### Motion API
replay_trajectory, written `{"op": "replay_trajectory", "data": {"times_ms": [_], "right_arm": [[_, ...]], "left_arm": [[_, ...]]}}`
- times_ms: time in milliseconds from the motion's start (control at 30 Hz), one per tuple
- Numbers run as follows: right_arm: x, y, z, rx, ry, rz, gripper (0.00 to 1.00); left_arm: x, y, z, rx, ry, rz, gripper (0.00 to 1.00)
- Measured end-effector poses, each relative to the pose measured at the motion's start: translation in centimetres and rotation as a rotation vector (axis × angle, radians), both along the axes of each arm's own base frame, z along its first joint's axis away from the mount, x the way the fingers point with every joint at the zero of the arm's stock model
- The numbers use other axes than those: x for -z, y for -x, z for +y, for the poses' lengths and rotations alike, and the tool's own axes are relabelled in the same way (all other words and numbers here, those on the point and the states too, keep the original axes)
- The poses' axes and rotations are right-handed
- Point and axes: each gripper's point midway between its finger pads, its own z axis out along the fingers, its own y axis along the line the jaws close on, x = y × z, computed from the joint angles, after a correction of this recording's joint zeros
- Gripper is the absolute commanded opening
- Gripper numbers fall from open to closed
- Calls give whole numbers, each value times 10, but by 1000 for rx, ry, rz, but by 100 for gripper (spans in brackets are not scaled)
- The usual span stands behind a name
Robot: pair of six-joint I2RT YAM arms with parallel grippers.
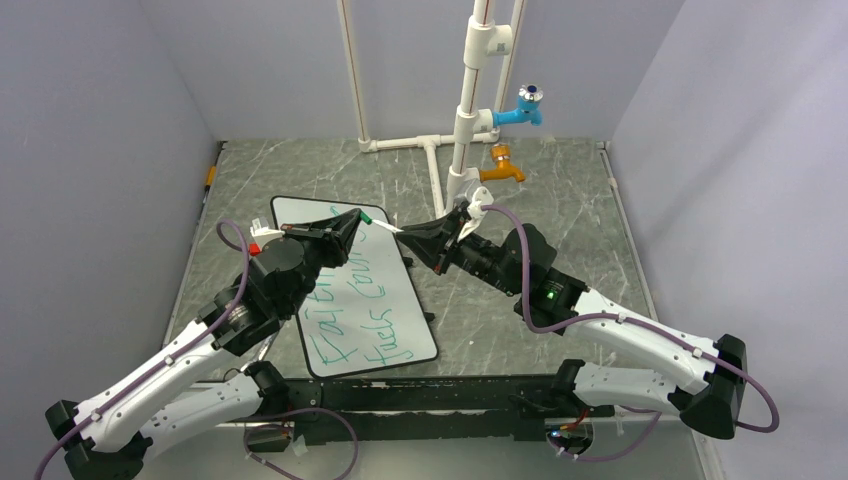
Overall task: Write a sentence on the whiteboard
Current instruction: Insert the whiteboard marker without the cap into the pen cap.
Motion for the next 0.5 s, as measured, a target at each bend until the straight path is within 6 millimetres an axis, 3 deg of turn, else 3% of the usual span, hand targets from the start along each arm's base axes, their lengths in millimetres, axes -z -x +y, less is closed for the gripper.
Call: {"op": "replay_trajectory", "data": {"times_ms": [500], "right_arm": [[14,-1,2,4,25,17,0]], "left_arm": [[0,0,0,-1,-1,0,0]]}}
